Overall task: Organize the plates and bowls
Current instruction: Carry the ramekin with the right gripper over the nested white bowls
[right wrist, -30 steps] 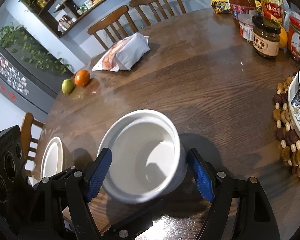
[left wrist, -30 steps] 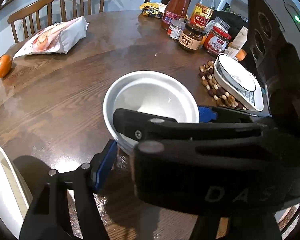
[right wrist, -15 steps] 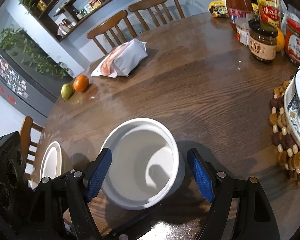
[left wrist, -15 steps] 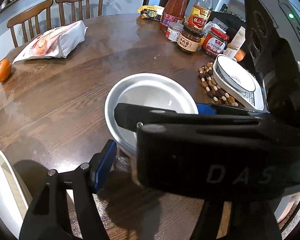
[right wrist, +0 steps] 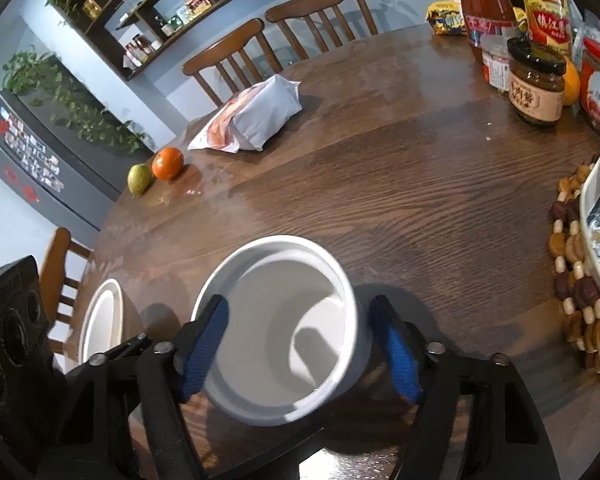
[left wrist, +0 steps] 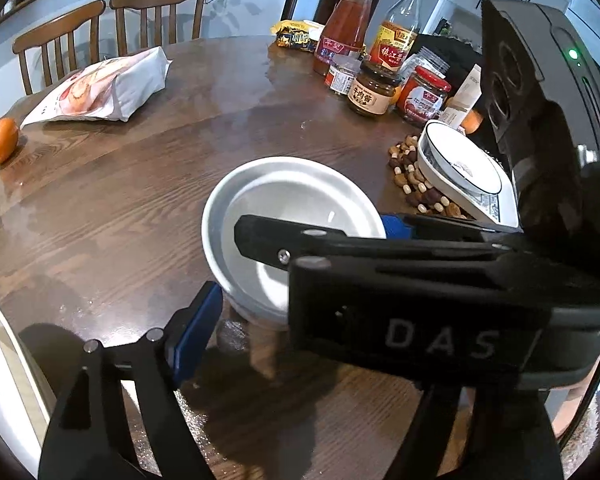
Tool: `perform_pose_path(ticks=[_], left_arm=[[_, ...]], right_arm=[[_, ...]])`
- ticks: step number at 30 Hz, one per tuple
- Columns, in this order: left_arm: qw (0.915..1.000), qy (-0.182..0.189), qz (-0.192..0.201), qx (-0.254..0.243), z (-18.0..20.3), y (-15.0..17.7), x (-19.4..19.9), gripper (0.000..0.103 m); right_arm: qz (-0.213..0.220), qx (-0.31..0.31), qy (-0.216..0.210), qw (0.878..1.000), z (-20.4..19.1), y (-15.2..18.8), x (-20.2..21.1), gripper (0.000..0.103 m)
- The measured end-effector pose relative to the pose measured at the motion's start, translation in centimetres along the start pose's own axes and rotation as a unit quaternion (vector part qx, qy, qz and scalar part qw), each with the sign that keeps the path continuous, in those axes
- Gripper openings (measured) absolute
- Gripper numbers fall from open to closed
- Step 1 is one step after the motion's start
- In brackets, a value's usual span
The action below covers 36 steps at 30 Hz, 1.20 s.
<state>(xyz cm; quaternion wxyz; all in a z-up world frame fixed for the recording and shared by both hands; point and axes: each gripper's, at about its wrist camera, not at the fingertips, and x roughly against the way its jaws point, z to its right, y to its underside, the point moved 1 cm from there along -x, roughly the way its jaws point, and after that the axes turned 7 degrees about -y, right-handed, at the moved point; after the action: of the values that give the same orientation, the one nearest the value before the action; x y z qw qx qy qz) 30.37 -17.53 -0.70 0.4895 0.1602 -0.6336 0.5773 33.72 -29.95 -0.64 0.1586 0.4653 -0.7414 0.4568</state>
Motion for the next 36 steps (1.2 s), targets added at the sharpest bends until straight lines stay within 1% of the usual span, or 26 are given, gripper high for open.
perform_pose_path(ticks=[4,7,10,14,18,22,27,32,36], left_arm=[[1.0,-0.001,0.001,0.003,-0.1,0.0,-0.2,0.078],[1.0,-0.009,-0.001,0.004,-0.2,-0.1,-0.4,0.077],[0.9999,-0.012,-0.001,0.007,-0.4,-0.1,-0.5,0.076],[0.9999,-0.012,-0.002,0.011,-0.6,-0.1,-0.5,0.075],[0.9998,-0.016,-0.002,0.009,-0.6,-0.1,-0.4,0.074],[0.9998,-0.015,-0.008,0.012,-0.7,0.0,-0.4,0.074],[0.9998,-0.017,-0.008,0.011,-0.7,0.0,-0.1,0.074],[0.9998,-0.015,-0.003,0.009,-0.6,-0.1,0.5,0.074],[0.9997,-0.023,0.003,0.007,-0.4,-0.1,1.1,0.074]], right_arm=[[0.0,0.003,0.001,1.0,0.0,0.0,-0.1,0.066],[-0.001,0.009,0.004,1.0,-0.2,0.0,-0.2,0.065],[-0.005,0.021,0.015,1.0,-0.6,0.1,-0.4,0.062],[-0.007,0.019,0.011,1.0,-0.6,0.1,-0.4,0.062],[-0.006,0.022,0.017,1.0,-0.6,0.1,-0.5,0.061],[-0.006,0.021,0.028,0.999,-0.7,0.1,-0.4,0.057],[-0.009,0.019,0.028,0.999,-0.8,0.1,-0.4,0.057],[-0.001,0.021,0.028,0.999,-1.2,0.1,0.2,0.057],[0.007,0.024,0.026,0.999,-1.6,0.2,0.6,0.057]])
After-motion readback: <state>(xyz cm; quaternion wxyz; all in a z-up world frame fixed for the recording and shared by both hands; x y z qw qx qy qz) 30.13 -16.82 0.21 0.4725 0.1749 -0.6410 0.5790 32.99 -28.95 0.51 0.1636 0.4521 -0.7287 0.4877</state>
